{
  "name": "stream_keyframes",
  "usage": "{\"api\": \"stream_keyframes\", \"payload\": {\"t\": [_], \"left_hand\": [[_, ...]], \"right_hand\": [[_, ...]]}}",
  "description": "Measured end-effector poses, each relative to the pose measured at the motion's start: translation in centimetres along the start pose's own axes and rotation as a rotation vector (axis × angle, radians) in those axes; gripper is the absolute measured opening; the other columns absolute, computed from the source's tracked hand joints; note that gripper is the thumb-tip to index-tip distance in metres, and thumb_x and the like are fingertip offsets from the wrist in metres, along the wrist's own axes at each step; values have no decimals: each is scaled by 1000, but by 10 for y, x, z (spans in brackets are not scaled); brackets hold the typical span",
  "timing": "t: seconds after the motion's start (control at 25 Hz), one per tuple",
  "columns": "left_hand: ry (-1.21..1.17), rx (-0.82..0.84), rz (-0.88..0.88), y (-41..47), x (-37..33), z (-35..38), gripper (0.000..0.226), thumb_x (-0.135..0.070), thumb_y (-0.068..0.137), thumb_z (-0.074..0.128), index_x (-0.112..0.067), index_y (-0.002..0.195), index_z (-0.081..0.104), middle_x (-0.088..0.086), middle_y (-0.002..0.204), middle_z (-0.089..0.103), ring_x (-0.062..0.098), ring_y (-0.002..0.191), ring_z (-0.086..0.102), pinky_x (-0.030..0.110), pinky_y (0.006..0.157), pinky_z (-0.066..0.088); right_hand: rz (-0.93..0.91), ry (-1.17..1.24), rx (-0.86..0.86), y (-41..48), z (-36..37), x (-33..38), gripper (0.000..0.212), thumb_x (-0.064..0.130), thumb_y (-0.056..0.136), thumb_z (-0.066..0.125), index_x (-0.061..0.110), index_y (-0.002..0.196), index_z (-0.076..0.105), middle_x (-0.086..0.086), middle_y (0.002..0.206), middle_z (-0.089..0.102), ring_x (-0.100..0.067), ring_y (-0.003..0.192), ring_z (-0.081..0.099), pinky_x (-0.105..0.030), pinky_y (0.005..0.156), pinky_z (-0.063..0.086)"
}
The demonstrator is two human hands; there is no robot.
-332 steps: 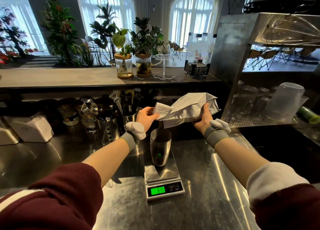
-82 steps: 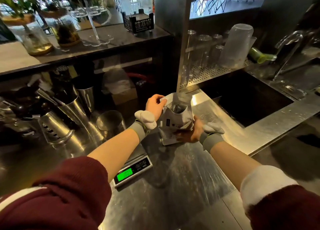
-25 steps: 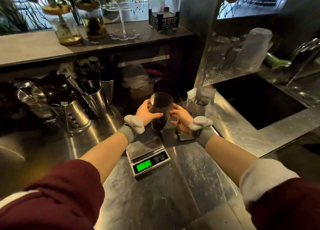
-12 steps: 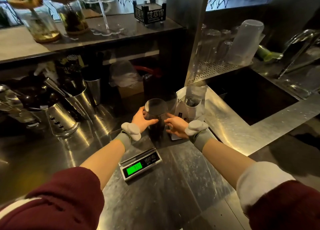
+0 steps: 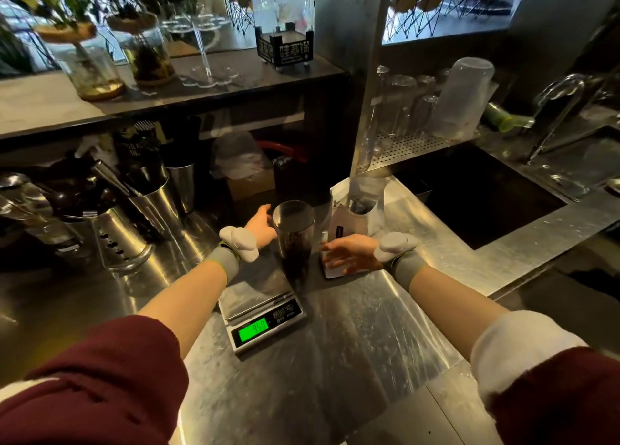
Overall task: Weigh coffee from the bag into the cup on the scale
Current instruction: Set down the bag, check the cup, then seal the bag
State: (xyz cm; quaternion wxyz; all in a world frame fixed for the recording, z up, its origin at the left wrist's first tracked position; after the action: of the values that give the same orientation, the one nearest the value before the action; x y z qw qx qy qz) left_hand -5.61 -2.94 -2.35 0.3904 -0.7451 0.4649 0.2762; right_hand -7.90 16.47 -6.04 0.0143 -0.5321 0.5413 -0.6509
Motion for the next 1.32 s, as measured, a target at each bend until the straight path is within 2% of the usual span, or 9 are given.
{"api": "stream_keyframes", "payload": {"t": [0.16,0.28,0.4,0.48,0.56,0.72,0.88,1.04,1.32], "left_hand": [[-38,-261,151,-3,-46,-21,55,11,82,46,-2,135,38,23,131,51,27,109,51,33,99,40],[92,-171,298,-6,-82,-9,56,2,84,54,-7,136,37,17,134,51,26,126,46,33,104,36],[261,35,357,-7,-102,23,80,-18,80,69,-12,144,22,14,143,41,27,136,36,38,111,31],[362,101,388,-6,-109,39,96,-24,74,75,-13,146,13,14,148,34,29,138,31,44,114,29],[403,116,430,-4,-112,51,104,-24,71,78,-13,147,8,13,152,28,29,140,29,44,116,28],[304,64,481,-4,-121,62,100,-14,72,76,-14,147,10,13,150,33,28,138,33,41,114,31],[214,-37,461,0,-120,56,85,-3,76,70,-13,145,21,21,125,57,31,118,54,37,99,42],[230,-82,451,6,-117,48,69,-1,76,70,-10,137,38,17,130,56,30,121,52,36,101,43],[257,-125,401,18,-116,42,52,-1,69,73,-12,117,56,16,114,64,29,105,60,42,91,52]], "right_hand": [[89,-320,-102,-20,-50,-6,25,26,99,43,15,92,64,-4,96,67,-14,77,60,-22,61,41],[48,-562,-199,-33,-94,2,23,20,91,53,15,69,50,-5,73,53,-18,67,53,-14,47,47],[-109,-734,-480,-41,-126,30,32,31,86,60,3,102,62,-18,103,64,-32,98,61,-29,83,52],[-251,-764,-560,-45,-126,47,64,32,86,63,9,140,39,-14,135,54,-31,123,53,-37,102,45],[-443,-712,-503,-54,-113,62,90,23,81,72,12,151,17,-13,148,41,-28,135,42,-34,111,35],[-645,-697,-441,-63,-104,74,97,7,75,76,10,151,15,-12,148,41,-24,136,40,-27,109,31],[-672,-758,-519,-58,-115,75,71,10,75,76,8,136,41,-13,127,59,-26,115,57,-30,94,44],[-717,-750,-574,-50,-125,75,48,11,74,76,3,118,58,-13,115,66,-26,109,61,-36,94,48],[-688,-784,-583,-40,-132,81,37,11,76,75,1,110,65,-16,110,68,-29,105,61,-40,93,49]]}}
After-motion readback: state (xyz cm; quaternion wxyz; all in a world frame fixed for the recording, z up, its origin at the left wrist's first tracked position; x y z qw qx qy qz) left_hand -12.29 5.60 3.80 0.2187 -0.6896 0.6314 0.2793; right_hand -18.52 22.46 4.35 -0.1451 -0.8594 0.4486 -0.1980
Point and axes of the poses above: each hand's wrist, its own y-axis towards the middle knuckle, its own z-axis out of the palm, x = y × z, the point moved 6 cm from there along y, towards the middle knuckle
